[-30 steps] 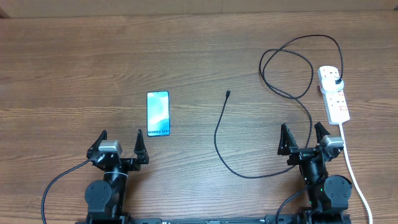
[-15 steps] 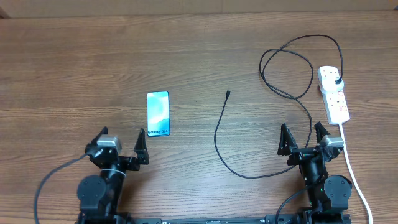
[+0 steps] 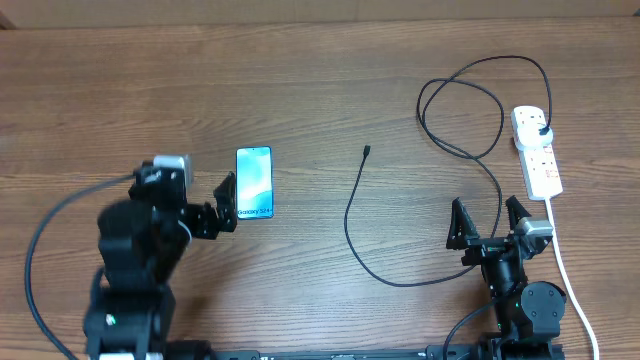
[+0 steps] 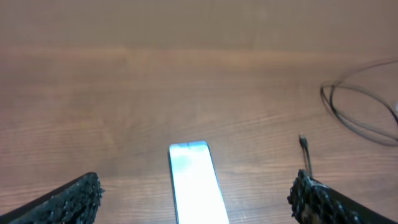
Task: Plug charger to phone and switch on socket
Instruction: 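Move the left gripper forward over the Galaxy phone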
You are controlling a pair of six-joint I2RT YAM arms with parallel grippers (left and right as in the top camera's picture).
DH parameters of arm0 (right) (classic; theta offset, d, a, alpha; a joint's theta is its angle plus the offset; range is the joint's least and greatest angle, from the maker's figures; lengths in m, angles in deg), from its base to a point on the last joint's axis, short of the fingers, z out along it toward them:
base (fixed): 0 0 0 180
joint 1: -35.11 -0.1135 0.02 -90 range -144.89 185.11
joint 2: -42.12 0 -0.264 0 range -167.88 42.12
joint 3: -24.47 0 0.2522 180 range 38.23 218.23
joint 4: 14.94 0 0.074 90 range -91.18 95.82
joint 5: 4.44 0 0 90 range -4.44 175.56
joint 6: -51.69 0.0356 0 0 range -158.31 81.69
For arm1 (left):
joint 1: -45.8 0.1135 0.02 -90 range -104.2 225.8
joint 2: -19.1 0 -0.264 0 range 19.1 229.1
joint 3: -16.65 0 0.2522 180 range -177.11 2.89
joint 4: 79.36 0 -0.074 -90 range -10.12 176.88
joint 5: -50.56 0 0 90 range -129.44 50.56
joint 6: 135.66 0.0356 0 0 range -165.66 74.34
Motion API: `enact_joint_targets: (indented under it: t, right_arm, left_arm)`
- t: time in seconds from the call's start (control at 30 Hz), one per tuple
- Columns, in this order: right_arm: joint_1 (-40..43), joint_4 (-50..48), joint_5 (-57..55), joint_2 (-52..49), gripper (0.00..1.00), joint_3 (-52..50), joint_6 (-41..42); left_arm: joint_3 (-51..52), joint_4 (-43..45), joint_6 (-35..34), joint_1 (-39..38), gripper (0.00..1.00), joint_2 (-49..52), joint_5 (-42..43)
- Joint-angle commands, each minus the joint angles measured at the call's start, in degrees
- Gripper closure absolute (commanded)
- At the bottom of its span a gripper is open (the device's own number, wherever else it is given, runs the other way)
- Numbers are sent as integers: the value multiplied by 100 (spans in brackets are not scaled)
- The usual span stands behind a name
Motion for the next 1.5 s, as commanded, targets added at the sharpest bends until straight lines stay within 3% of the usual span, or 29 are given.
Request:
enact_joint_targets:
  t: [0.0, 0.2, 0.37, 0.53, 1.47]
  right_arm:
    - [42, -28, -37, 68, 0, -59, -26]
    - [42, -28, -37, 68, 0, -59, -26]
    - [42, -28, -37, 68, 0, -59, -26]
    - [42, -28, -37, 68, 0, -59, -26]
    - [42, -28, -37, 68, 0, -59, -26]
  left_arm:
    - [-1021, -599, 125, 31, 0, 643, 223]
    - [-2310, -1950, 149, 31, 1, 1585, 254]
    - [-2380, -1967, 74, 31, 0, 1891, 256]
    - [-2380, -1956, -428, 31, 0, 2131, 337]
    - [-2638, -1937, -385, 28, 0, 2640, 476]
